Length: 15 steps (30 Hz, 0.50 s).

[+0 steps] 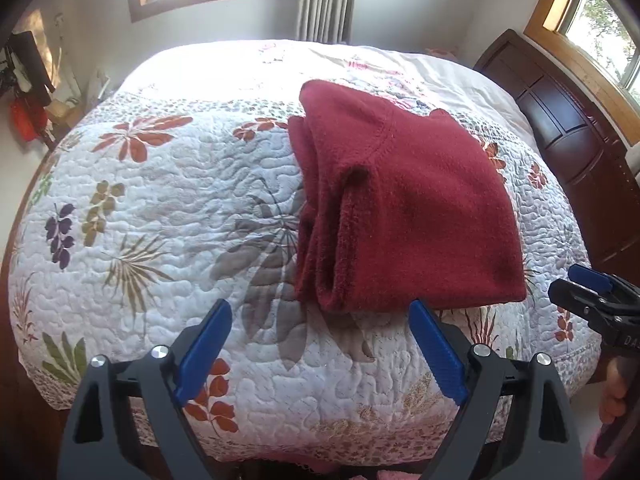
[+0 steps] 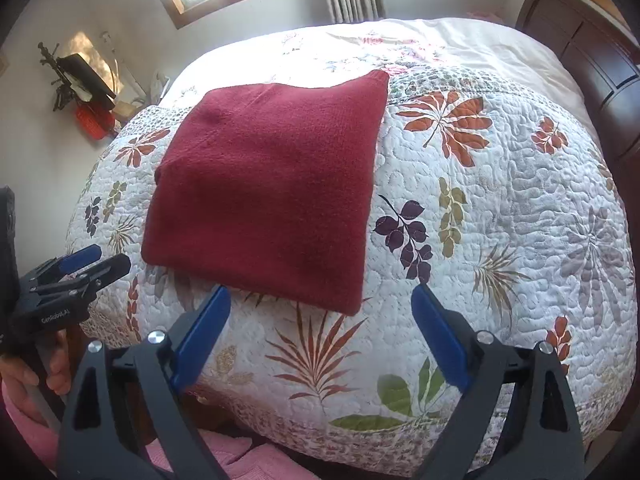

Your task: Fold small clothes

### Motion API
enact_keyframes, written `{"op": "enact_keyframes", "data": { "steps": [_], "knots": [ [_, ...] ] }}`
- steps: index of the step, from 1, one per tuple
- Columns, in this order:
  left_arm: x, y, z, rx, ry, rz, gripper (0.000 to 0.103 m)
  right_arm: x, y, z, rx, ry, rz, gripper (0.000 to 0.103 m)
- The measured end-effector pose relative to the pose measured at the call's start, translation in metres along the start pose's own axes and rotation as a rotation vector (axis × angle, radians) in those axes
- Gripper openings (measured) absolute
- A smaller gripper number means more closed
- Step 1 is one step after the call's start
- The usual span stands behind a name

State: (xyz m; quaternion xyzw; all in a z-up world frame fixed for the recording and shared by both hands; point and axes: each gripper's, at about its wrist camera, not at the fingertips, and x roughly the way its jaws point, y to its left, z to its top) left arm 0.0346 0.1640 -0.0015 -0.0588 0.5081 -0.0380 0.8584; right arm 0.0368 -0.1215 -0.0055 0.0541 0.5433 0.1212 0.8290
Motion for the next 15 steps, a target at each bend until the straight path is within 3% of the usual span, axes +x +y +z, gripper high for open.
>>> {"op": "enact_keyframes", "data": {
  "steps": [15],
  "knots": [
    [-0.032,0.002,-0.011,0.003,-0.037,0.050,0.091,-0.018,0.028,-0.013,0.004,-0.032,-0.043,0.097]
  ]
}}
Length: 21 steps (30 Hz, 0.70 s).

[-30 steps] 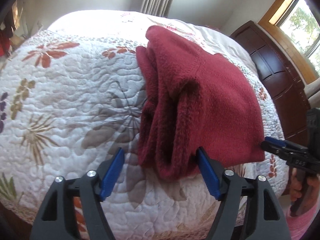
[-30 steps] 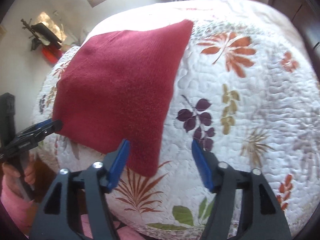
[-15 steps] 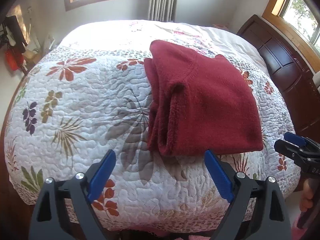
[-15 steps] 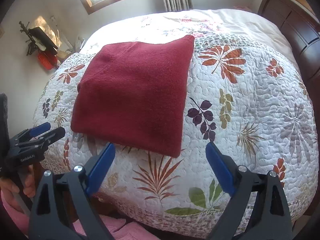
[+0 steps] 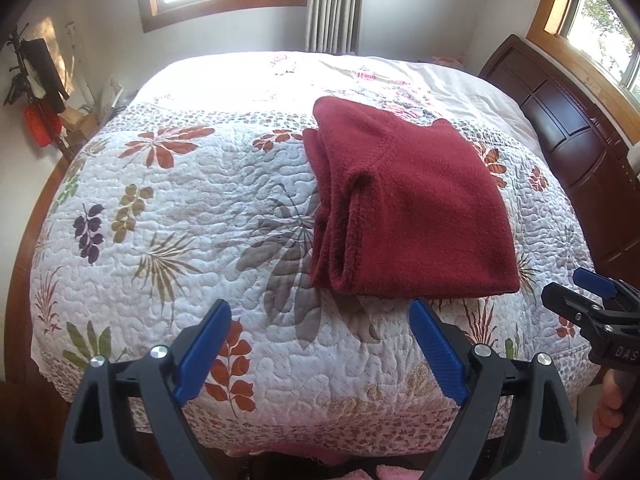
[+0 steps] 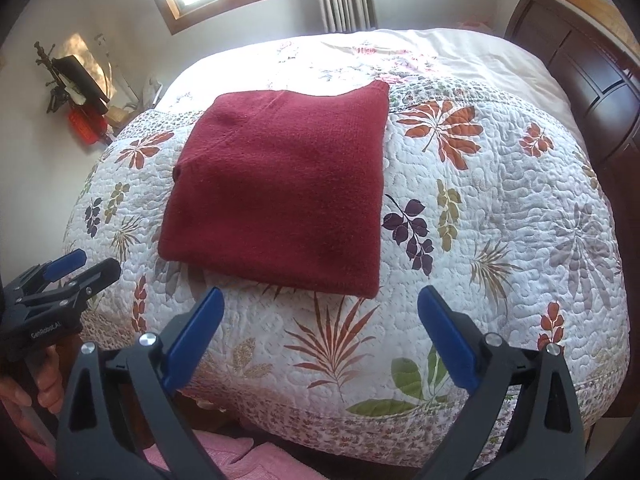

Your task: Fold small clothes

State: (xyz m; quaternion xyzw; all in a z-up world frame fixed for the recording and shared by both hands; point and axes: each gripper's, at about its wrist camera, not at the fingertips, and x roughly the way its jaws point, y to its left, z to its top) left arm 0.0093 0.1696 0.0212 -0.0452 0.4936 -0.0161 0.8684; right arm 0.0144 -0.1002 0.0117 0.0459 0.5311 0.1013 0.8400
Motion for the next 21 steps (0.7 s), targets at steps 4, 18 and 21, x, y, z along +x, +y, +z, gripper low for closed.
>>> {"op": "enact_keyframes", "data": {
  "steps": [4,18,21],
  "knots": [
    [-0.0063,-0.0007,-0.0020,0.007,-0.011,0.017,0.092,-0.0032,0.0034,-0.0012,0.002,-0.003,-0.006,0.097],
    [-0.0052,-0.0048,-0.0040,0.023,-0.007,0.041,0.093,-0.0061,0.0076,-0.0043,0.008,-0.008,-0.018,0.097],
    [-0.0045,-0.0045,-0.0038,0.022,-0.005,0.043,0.093,-0.0052,0.0086,-0.0044,0.003,-0.006,-0.024,0.097]
  ]
}}
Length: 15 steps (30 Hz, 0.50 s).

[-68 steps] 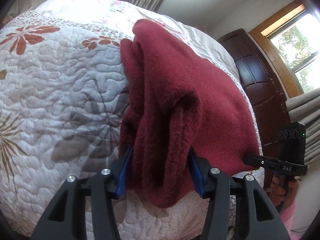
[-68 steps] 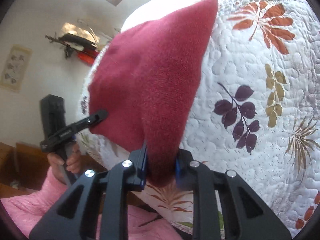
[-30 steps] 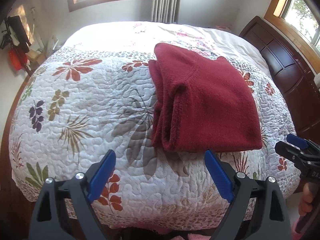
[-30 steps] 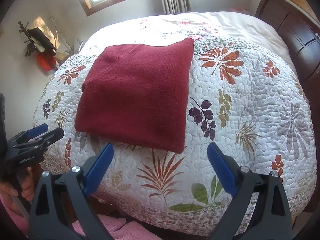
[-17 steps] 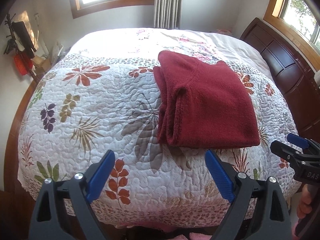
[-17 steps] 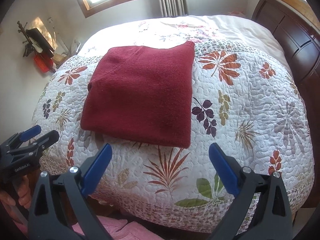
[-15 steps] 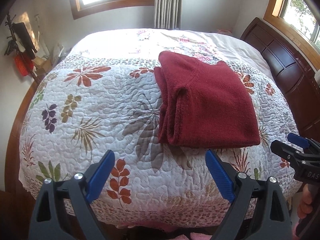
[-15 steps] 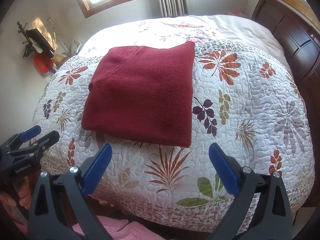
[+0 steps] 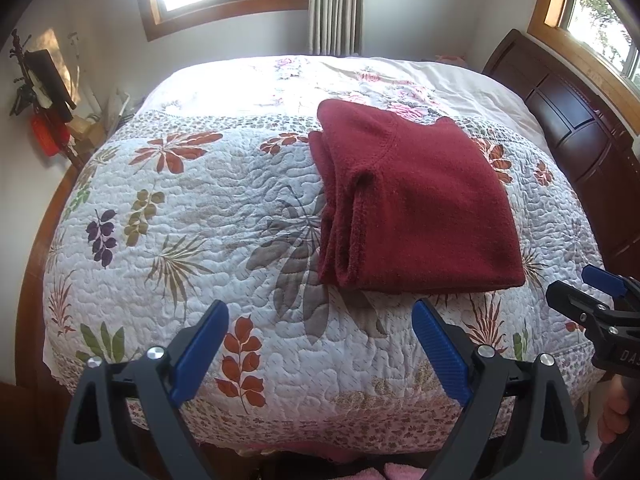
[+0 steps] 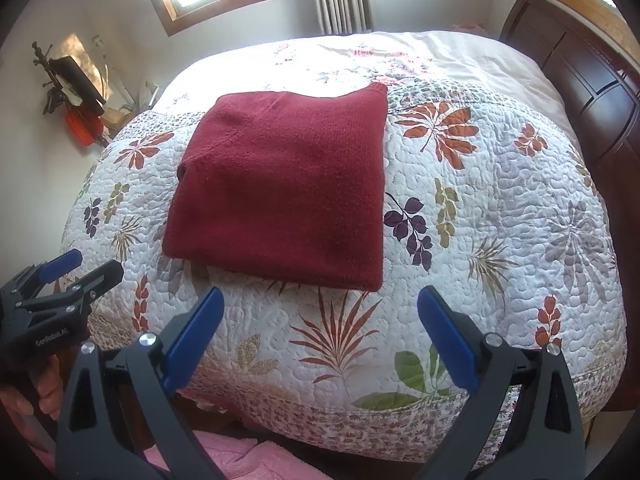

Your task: Fold small clothes

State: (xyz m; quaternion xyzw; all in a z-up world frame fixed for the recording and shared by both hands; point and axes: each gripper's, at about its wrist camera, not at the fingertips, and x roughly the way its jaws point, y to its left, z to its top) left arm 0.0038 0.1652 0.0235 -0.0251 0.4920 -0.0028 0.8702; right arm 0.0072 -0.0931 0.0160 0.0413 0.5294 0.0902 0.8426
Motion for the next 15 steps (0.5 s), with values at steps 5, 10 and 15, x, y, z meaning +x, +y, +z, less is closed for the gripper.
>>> {"op": "enact_keyframes", "data": {
  "steps": [5,10,15],
  "knots": [
    [0.0007,0.0003,-0.0001,0.003,-0.002,0.012,0.093,0.0019,0.0011,0.0009,0.004,0.004,-0.002,0.097],
    [0.0026,0.0018,-0.0010,0.003,0.000,0.023,0.093,0.0038,0.0015,0.0007,0.001,-0.001,-0.018,0.097],
    [0.0048,0.0032,-0.0016,0.001,0.008,0.026,0.094,0.0043,0.0021,-0.0002,-0.003,-0.014,-0.037,0.097]
  ]
}}
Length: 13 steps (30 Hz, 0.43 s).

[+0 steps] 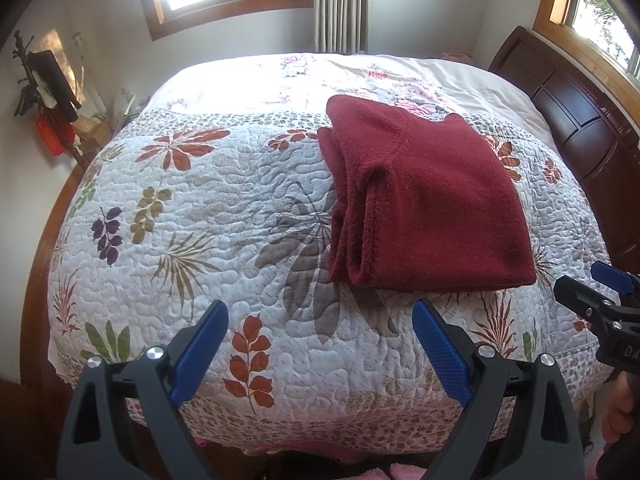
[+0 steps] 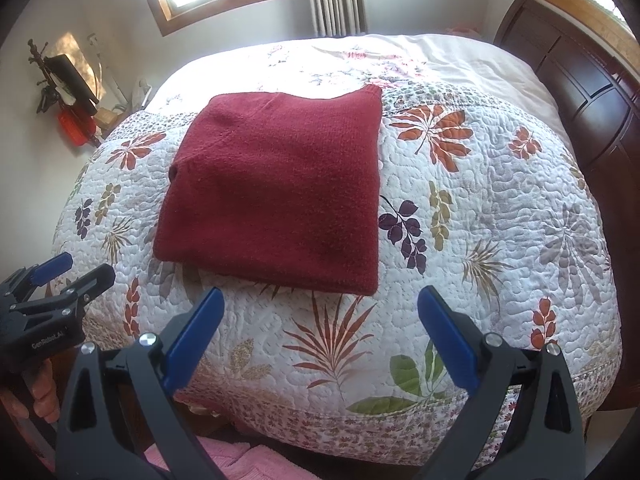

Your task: Fold small clothes

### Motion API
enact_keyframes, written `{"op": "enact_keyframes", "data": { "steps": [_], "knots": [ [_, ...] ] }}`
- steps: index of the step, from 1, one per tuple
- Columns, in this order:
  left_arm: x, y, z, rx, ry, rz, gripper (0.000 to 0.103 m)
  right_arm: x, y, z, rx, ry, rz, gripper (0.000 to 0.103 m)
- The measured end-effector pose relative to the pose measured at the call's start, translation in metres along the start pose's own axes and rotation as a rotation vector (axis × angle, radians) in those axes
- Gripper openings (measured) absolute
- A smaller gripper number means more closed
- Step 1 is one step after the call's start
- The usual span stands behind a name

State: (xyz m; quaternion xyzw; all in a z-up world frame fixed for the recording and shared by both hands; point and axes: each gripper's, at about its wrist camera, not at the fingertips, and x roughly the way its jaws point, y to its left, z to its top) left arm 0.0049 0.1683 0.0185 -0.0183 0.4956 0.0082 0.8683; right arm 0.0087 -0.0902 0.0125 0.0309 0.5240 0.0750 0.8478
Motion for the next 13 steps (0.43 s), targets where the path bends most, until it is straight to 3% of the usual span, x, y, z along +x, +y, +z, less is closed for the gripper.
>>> {"op": "enact_keyframes", "data": {
  "steps": [13],
  "knots": [
    [0.0043,0.0009,-0.0023,-0.001,0.014,0.001,0.094,0.0087,-0.0077,-0.0031,0.045,0.039,-0.022,0.097]
  ]
}}
